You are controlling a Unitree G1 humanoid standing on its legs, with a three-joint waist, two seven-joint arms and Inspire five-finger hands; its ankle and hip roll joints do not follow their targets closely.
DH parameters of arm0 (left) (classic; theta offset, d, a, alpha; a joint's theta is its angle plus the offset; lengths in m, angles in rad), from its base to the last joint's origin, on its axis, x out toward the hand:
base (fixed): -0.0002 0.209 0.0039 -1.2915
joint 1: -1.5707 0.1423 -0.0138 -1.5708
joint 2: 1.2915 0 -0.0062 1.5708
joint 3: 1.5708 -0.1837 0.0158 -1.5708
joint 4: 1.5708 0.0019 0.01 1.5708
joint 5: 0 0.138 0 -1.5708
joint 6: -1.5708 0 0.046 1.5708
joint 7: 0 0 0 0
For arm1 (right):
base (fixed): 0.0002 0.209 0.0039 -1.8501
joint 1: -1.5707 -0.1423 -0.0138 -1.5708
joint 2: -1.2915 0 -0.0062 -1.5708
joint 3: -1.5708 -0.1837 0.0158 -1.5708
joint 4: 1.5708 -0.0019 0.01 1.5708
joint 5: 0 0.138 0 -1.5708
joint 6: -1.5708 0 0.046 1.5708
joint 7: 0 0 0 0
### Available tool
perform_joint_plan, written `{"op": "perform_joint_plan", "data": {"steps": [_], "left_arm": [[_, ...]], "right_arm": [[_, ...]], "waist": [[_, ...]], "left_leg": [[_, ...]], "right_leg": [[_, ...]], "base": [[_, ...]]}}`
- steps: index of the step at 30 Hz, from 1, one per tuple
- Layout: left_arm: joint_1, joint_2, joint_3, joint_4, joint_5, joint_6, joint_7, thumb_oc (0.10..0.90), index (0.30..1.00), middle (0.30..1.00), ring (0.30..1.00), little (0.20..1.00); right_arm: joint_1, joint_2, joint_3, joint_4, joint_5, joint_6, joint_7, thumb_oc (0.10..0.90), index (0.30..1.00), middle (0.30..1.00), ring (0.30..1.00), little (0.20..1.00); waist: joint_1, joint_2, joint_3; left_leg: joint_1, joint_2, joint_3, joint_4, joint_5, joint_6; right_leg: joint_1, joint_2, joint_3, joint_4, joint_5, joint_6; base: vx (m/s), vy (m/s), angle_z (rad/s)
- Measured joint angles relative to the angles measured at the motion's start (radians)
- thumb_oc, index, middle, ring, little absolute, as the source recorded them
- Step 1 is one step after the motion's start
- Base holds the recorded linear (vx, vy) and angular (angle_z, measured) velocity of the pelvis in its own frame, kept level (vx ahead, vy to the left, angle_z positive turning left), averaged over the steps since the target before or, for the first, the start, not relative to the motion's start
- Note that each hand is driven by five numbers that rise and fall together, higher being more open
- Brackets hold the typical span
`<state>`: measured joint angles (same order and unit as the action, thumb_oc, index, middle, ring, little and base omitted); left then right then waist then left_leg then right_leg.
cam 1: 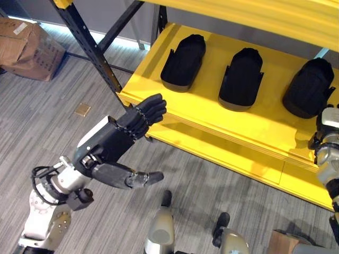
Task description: Move parts from the plastic box to the shelf.
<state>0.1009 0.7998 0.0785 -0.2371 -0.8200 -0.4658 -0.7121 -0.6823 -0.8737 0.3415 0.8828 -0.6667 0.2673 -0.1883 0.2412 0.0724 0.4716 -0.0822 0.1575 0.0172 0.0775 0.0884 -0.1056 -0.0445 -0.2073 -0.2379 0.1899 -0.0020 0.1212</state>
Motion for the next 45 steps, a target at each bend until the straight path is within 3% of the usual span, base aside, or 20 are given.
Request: {"op": "perform_joint_plan", "data": {"steps": [2, 11, 12, 14, 17, 21, 30, 35, 41, 45], "left_arm": [[-0.002, 0.000, 0.000, 0.001, 0.000, 0.000, -0.001, 0.900, 1.000, 1.000, 1.000, 1.000], [-0.003, 0.000, 0.000, 0.001, 0.000, 0.001, -0.014, 0.900, 1.000, 1.000, 1.000, 1.000], [-0.003, 0.000, -0.001, 0.001, 0.000, 0.000, -0.018, 0.900, 1.000, 1.000, 1.000, 1.000], [-0.001, 0.000, -0.004, 0.001, 0.000, 0.000, -0.015, 0.900, 1.000, 1.000, 1.000, 1.000], [-0.001, 0.001, -0.005, 0.001, 0.000, 0.000, -0.012, 0.900, 1.000, 1.000, 1.000, 1.000], [-0.002, 0.001, -0.005, 0.001, 0.000, 0.000, -0.011, 0.900, 1.000, 1.000, 1.000, 1.000], [-0.011, 0.001, -0.007, 0.002, 0.000, 0.001, -0.014, 0.900, 1.000, 1.000, 1.000, 1.000], [-0.010, 0.000, -0.007, 0.002, 0.000, 0.001, -0.019, 0.900, 1.000, 1.000, 1.000, 1.000], [-0.009, 0.001, -0.007, 0.002, 0.000, 0.001, -0.020, 0.900, 1.000, 1.000, 1.000, 1.000], [-0.004, 0.000, -0.007, 0.002, 0.000, 0.001, -0.021, 0.900, 1.000, 1.000, 1.000, 1.000]], "right_arm": [[-0.019, 0.001, 0.044, 0.040, 0.000, -0.006, 0.017, 0.900, 1.000, 1.000, 1.000, 1.000], [-0.042, 0.006, 0.048, 0.185, 0.001, -0.015, 0.056, 0.900, 1.000, 1.000, 1.000, 1.000], [-0.035, 0.007, 0.046, 0.193, 0.004, -0.007, 0.037, 0.900, 1.000, 1.000, 1.000, 1.000], [-0.025, 0.014, 0.027, 0.210, 0.053, 0.020, -0.105, 0.900, 1.000, 1.000, 1.000, 1.000], [-0.025, 0.013, -0.011, 0.213, 0.052, 0.022, -0.140, 0.900, 1.000, 1.000, 1.000, 1.000], [-0.026, 0.012, -0.010, 0.214, 0.045, 0.015, -0.120, 0.900, 1.000, 1.000, 1.000, 1.000], [-0.071, 0.009, 0.068, 0.273, 0.001, -0.021, 0.108, 0.900, 1.000, 1.000, 1.000, 1.000], [-0.071, 0.009, 0.069, 0.270, 0.001, -0.023, 0.112, 0.900, 1.000, 1.000, 1.000, 1.000], [-0.064, 0.011, 0.072, 0.248, 0.001, -0.019, 0.023, 0.900, 1.000, 1.000, 1.000, 1.000], [-0.055, 0.011, 0.072, 0.206, 0.001, -0.013, 0.022, 0.900, 1.000, 1.000, 1.000, 1.000]], "waist": [[0.007, 0.000, 0.000], [0.025, 0.001, -0.006], [0.027, 0.001, -0.011], [0.028, 0.013, -0.025], [0.025, 0.022, -0.032], [0.022, 0.021, -0.032], [0.040, 0.008, -0.040], [0.040, 0.007, -0.040], [0.035, 0.007, -0.040], [0.034, 0.007, -0.040]], "left_leg": [[0.000, 0.000, 0.000, 0.000, 0.000, 0.000], [0.000, -0.001, -0.020, 0.001, 0.005, 0.000], [0.000, -0.001, -0.020, 0.000, 0.005, 0.000], [0.000, -0.001, -0.019, -0.007, 0.008, 0.001], [-0.001, -0.001, -0.019, -0.016, 0.013, 0.000], [-0.001, -0.001, -0.019, -0.016, 0.012, 0.000], [-0.001, -0.001, -0.025, -0.014, 0.013, -0.001], [-0.001, -0.001, -0.025, -0.014, 0.014, -0.001], [-0.002, -0.001, -0.024, -0.015, 0.014, -0.001], [-0.004, -0.001, -0.023, -0.017, 0.014, -0.001]], "right_leg": [[0.000, 0.000, 0.000, 0.001, 0.000, 0.000], [0.013, 0.000, -0.018, 0.001, 0.000, -0.001], [0.013, 0.000, -0.018, -0.001, 0.000, -0.001], [0.014, 0.001, -0.019, -0.011, 0.003, -0.001], [0.013, 0.002, -0.020, -0.019, 0.007, -0.001], [0.013, 0.002, -0.021, -0.019, 0.007, -0.001], [0.018, 0.003, -0.026, -0.016, 0.007, -0.001], [0.017, 0.003, -0.026, -0.017, 0.007, -0.002], [0.016, 0.003, -0.024, -0.020, 0.007, -0.002], [0.016, 0.003, -0.024, -0.025, 0.009, -0.001]], "base": [[0.00, 0.000, 0.00], [0.01, -0.007, 0.06], [0.00, 0.000, 0.00], [0.00, 0.000, 0.00], [0.00, 0.000, 0.00], [0.00, 0.000, 0.00], [0.00, -0.003, 0.01], [0.00, 0.000, 0.00], [0.00, 0.000, 0.00], [0.00, 0.000, 0.00]]}}
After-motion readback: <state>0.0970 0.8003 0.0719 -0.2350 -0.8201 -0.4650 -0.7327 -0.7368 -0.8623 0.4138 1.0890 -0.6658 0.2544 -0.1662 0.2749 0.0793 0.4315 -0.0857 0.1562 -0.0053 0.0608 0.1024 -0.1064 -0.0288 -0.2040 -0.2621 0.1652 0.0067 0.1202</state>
